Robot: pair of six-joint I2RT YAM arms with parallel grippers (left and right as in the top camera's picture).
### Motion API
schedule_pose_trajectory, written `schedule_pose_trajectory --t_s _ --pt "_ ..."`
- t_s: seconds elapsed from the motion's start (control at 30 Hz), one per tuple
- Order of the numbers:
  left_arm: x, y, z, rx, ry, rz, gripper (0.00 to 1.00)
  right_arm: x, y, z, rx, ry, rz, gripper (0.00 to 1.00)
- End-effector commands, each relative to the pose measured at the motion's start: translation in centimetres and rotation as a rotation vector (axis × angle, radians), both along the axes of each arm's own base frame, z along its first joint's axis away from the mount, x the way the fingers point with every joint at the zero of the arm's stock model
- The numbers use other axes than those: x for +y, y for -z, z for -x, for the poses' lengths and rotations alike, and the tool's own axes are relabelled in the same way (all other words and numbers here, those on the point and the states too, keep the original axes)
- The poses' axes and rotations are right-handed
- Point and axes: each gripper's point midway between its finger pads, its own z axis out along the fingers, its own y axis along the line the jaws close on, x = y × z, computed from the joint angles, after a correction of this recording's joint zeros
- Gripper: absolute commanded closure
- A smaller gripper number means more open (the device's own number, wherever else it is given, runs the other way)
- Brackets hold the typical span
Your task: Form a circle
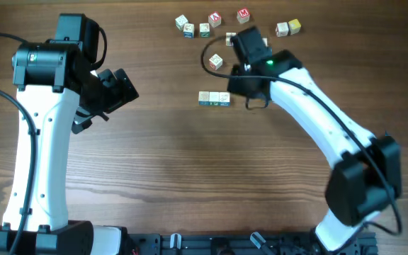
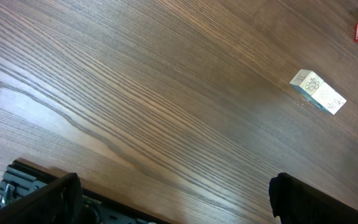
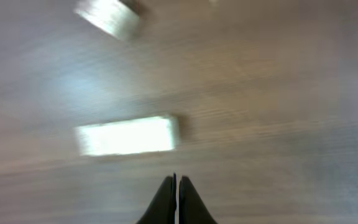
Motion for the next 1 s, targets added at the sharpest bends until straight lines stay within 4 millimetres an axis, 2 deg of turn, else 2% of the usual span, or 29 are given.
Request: schedule_pose_trajectory --t_s 0.0,0.3,0.37,0.53,0.6,0.7,0.97 --pt "-0.1 -0.1 0.1 -0.004 -0.006 0.006 0.00 3.1 -2.6 -1.4 -0.102 -0.037 -0.110 0.95" --pt "0.0 -0.1 0.1 -0.004 -0.006 0.006 0.00 7.7 -3.3 -3.9 -0.225 -0.060 -0.225 0.95" --pt "-0.1 -0.1 0.1 -0.004 -0.006 0.006 0.00 8.3 -2.5 -4.7 -0.238 -0.066 -0.229 0.95" --pt "-0.1 -0.1 0.1 -0.004 -0.006 0.006 0.00 10.0 1.8 -6.9 -0.265 -0.133 -0.208 0.95" --pt "0.0 -0.1 0.1 -0.004 -0.006 0.006 0.00 10.7 1.8 -7.1 -0.265 -0.158 -0.231 0.95" --pt "-0.1 -0.1 0.1 -0.004 -0.006 0.006 0.00 10.8 1.8 -7.6 -0.285 -0.185 -0.196 0.95" --pt "-0.1 -0.1 0.1 -0.004 -0.006 0.006 0.00 10.6 3.6 -7.7 -0.263 -0.176 -0.173 0.95"
